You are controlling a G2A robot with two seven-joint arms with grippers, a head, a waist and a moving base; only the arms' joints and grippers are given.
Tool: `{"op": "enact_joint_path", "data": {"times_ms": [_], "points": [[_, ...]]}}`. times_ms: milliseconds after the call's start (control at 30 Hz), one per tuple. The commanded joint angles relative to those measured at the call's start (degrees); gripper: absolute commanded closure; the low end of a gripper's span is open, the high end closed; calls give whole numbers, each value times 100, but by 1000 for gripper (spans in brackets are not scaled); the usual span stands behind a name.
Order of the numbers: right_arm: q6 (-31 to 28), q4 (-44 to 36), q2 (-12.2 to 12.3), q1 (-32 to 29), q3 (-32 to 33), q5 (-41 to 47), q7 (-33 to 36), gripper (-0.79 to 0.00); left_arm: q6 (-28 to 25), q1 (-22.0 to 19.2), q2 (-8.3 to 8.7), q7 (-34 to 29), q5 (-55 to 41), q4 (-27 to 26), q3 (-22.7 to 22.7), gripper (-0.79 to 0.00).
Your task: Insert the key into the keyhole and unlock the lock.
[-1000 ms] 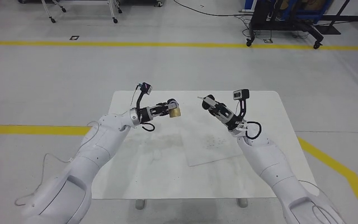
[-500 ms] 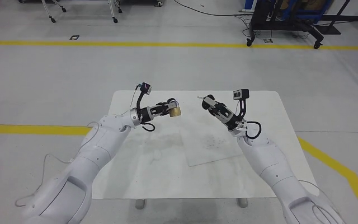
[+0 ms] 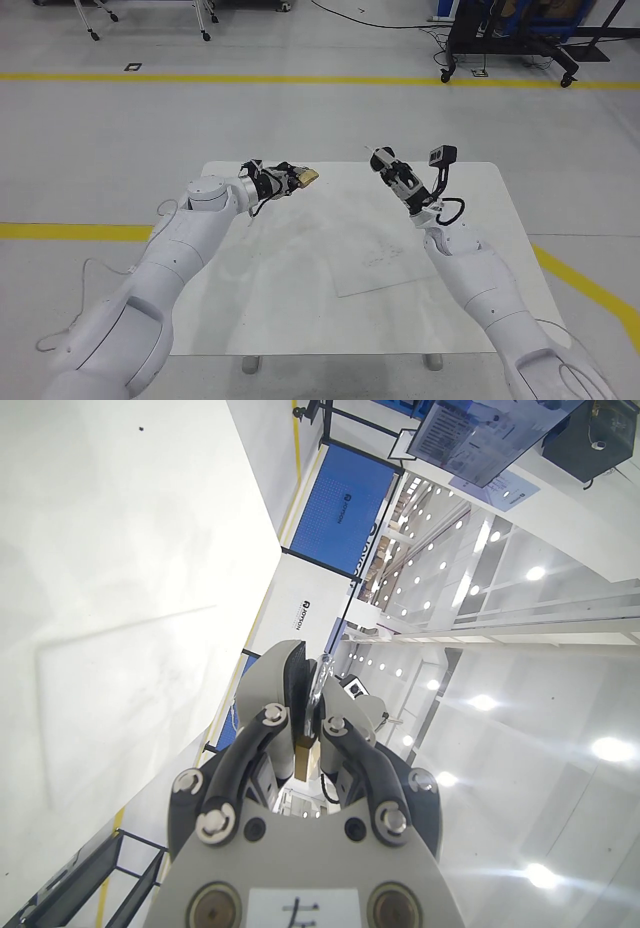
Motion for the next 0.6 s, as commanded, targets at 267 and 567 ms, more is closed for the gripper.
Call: {"op": "enact_joint_path", "data": {"times_ms": [267, 567], "points": [[91, 9, 3, -8, -1, -88, -45, 0, 174, 118, -4, 107, 1, -55, -3, 0], [-446, -282, 126, 398, -18, -4349, -1097, 0, 2165, 93, -39, -649, -11, -56, 69, 0]]}}
